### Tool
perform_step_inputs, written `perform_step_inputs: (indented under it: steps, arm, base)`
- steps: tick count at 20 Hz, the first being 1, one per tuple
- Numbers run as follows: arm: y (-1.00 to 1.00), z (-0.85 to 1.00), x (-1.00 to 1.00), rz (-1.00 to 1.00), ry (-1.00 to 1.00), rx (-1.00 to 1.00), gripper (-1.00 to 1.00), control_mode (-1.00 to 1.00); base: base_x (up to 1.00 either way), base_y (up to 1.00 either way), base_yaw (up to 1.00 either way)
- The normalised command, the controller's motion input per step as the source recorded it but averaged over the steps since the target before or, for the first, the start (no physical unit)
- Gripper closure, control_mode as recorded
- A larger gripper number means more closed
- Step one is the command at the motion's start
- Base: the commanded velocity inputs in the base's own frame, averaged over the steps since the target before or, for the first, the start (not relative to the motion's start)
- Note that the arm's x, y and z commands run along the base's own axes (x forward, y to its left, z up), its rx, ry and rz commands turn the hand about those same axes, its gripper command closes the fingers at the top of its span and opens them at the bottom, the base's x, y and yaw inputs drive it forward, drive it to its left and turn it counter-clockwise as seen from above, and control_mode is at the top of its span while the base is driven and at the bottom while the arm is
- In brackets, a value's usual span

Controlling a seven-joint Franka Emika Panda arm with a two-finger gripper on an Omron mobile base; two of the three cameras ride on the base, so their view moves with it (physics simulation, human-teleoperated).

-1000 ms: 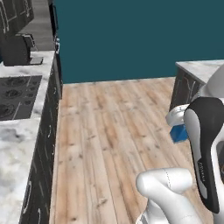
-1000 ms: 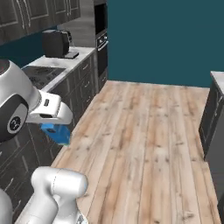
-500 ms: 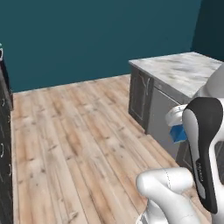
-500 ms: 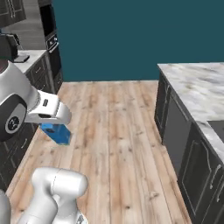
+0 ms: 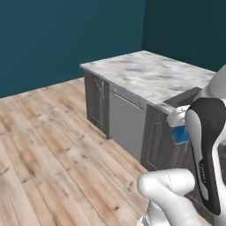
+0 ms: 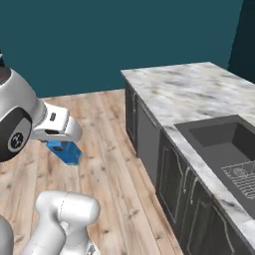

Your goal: Move the drinks to the dining counter.

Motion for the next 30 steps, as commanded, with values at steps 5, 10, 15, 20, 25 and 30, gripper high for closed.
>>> perform_step_inputs:
  steps: [5,10,15,20,25,30]
  arm:
    - [0.00,0.00,0.00,0.00,0.00,0.00,1.00,1.00]
    - [0.00,0.00,0.00,0.00,0.00,0.00,1.00,1.00]
    - [0.00,0.00,0.00,0.00,0.00,0.00,1.00,1.00]
    - [0.00,0.00,0.00,0.00,0.00,0.00,1.00,1.00]
    - [0.00,0.00,0.00,0.00,0.00,0.00,1.00,1.00]
    - [0.00,0.00,0.00,0.00,0.00,0.00,1.00,1.00]
  base:
    - [-0.04,-0.52,-0.43]
    - [-0.07,-0.40,-0.42]
    - [-0.04,-0.35,-0.42]
    - [0.00,-0.37,-0.42]
    - [0.00,-0.40,-0.41]
    - [0.00,-0.38,-0.41]
